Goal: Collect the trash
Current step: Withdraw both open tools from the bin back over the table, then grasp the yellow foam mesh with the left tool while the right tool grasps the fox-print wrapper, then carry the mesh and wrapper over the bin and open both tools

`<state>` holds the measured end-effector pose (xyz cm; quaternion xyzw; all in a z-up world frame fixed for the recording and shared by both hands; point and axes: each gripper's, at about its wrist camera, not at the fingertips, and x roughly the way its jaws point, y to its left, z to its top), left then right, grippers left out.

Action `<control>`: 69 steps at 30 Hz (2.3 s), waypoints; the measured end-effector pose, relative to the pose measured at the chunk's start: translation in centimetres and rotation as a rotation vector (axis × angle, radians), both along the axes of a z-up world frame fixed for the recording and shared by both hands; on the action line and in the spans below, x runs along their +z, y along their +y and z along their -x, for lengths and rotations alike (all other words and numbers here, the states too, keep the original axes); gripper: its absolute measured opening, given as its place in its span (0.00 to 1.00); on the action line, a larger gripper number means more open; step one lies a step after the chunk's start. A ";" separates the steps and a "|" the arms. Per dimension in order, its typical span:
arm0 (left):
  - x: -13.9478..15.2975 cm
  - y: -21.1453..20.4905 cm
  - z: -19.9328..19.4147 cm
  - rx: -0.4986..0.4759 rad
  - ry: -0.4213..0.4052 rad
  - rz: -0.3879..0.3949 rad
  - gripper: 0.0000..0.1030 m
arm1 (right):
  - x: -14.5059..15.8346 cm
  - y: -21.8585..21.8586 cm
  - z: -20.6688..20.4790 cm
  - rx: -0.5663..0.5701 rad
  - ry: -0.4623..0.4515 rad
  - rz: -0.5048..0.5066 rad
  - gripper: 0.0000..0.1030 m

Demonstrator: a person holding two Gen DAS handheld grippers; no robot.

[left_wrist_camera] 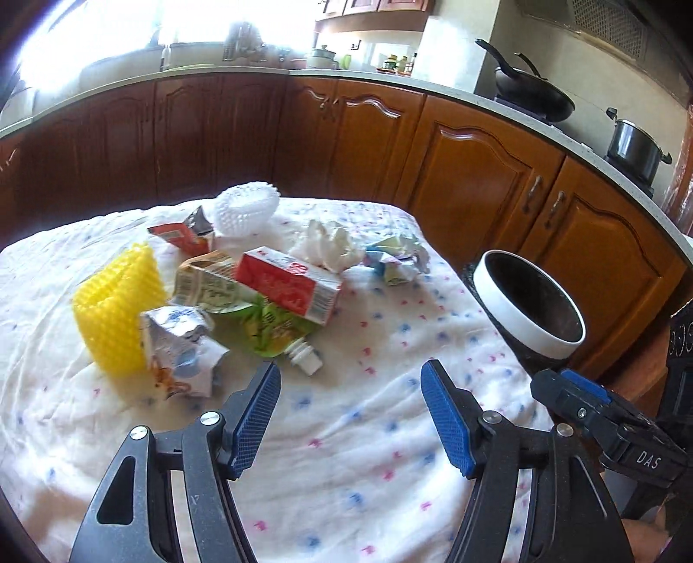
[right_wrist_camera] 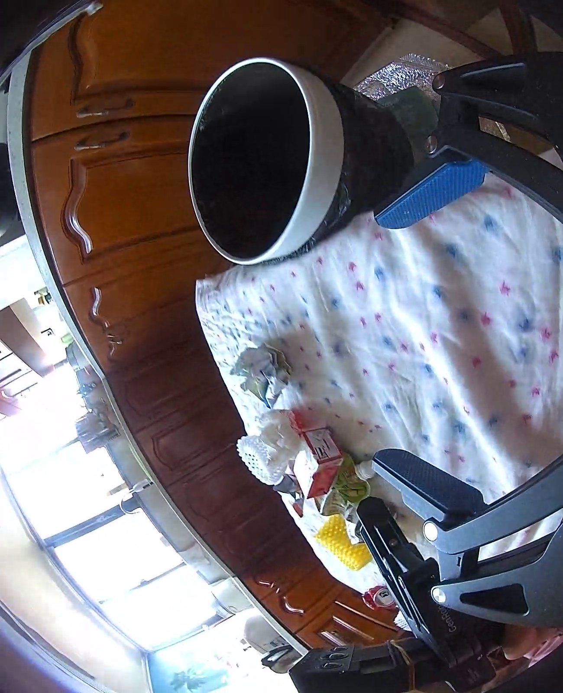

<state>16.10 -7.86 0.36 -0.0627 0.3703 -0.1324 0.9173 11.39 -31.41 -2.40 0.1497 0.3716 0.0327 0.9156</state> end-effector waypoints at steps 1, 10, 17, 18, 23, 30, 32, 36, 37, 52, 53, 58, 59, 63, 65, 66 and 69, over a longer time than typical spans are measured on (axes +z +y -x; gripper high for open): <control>0.1 0.8 0.2 0.016 0.000 0.003 0.65 | -0.1 0.6 0.0 0.011 0.002 0.002 1.00; 0.7 6.6 2.3 0.128 -0.005 0.017 0.65 | -0.9 5.5 -0.7 0.154 -0.002 -0.015 1.00; 0.9 9.8 2.9 0.181 -0.015 0.028 0.65 | -1.4 8.0 -2.1 0.195 0.016 -0.020 1.00; 0.9 10.3 2.8 0.188 -0.013 0.032 0.65 | -1.4 8.2 -2.3 0.194 0.015 -0.023 1.00; 0.8 12.4 2.3 0.226 -0.004 0.038 0.65 | -1.3 9.5 -3.1 0.228 0.003 -0.046 0.98; 0.2 14.5 -0.1 0.222 0.029 0.032 0.65 | -1.6 13.3 -4.5 0.336 0.014 -0.084 0.72; 0.0 14.6 -1.0 0.208 0.035 0.023 0.65 | -2.1 14.1 -5.3 0.354 0.034 -0.109 0.59; -0.5 14.8 -3.1 0.171 0.037 -0.005 0.65 | -2.9 15.6 -6.8 0.380 0.065 -0.151 0.46; -0.7 14.8 -3.5 0.165 0.033 -0.016 0.65 | -3.1 16.0 -7.2 0.386 0.073 -0.161 0.45; -2.3 14.0 -5.9 0.091 0.057 -0.005 0.22 | -3.8 17.2 -8.6 0.433 0.084 -0.210 0.10; -2.0 13.9 -5.5 0.091 0.049 -0.002 0.22 | -3.4 17.0 -8.2 0.433 0.076 -0.204 0.10; -0.1 12.3 -3.3 0.069 0.006 0.007 0.22 | -1.9 15.2 -6.4 0.422 0.042 -0.179 0.01; 0.0 11.8 -3.0 0.060 0.002 0.011 0.22 | -1.6 14.7 -6.0 0.415 0.036 -0.175 0.01; 0.8 9.6 -1.8 0.012 -0.013 0.013 0.22 | -0.4 12.3 -4.6 0.381 0.010 -0.151 0.00; 1.1 8.3 -1.5 -0.018 -0.019 0.015 0.21 | 0.2 10.9 -3.9 0.357 -0.002 -0.150 0.00; 1.2 7.6 -1.3 -0.034 -0.021 0.016 0.21 | 0.5 10.1 -3.5 0.344 -0.010 -0.149 0.00; 1.4 5.5 -1.2 -0.082 -0.021 0.016 0.21 | 1.4 8.0 -2.5 0.298 -0.032 -0.141 0.00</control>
